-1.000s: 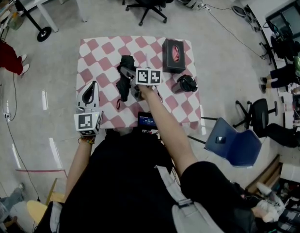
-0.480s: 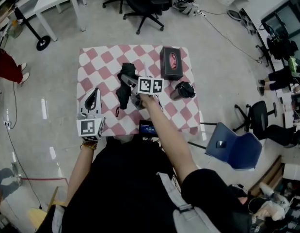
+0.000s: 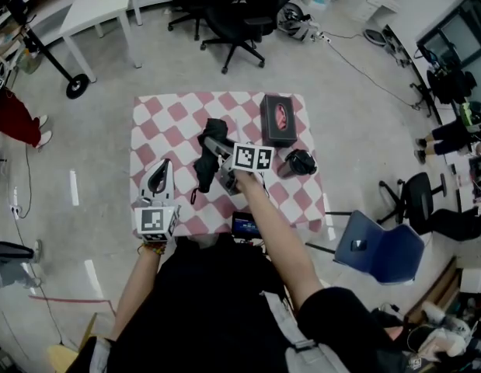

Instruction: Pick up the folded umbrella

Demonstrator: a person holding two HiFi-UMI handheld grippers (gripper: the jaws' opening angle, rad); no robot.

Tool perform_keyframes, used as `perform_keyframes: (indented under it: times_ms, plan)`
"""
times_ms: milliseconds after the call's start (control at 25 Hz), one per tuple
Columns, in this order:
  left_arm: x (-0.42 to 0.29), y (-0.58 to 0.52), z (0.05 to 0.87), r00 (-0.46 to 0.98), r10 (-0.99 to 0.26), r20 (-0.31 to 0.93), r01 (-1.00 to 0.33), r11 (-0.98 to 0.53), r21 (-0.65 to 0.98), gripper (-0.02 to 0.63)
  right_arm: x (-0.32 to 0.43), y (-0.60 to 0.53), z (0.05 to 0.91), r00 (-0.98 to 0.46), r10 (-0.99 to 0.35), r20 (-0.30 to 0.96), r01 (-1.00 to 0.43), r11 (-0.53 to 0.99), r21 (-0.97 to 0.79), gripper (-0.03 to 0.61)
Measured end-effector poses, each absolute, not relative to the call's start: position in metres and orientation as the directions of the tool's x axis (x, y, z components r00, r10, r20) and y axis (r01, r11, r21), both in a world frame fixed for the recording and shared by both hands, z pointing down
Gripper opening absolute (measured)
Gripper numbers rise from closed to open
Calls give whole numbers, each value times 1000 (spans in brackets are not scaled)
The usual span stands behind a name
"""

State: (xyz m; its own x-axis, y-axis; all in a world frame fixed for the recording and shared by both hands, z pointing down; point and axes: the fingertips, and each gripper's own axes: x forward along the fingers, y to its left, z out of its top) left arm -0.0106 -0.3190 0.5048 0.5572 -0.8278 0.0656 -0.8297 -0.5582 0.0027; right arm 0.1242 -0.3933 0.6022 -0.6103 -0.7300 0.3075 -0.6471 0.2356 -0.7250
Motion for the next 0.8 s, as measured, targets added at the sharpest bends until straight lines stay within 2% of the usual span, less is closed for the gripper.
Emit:
perform_keyframes:
  times_ms: [800]
  plan:
    - [-2, -333, 497, 585, -810, 34, -811, -585, 19, 11, 124, -398, 537, -599, -781, 177, -603, 294, -742, 181]
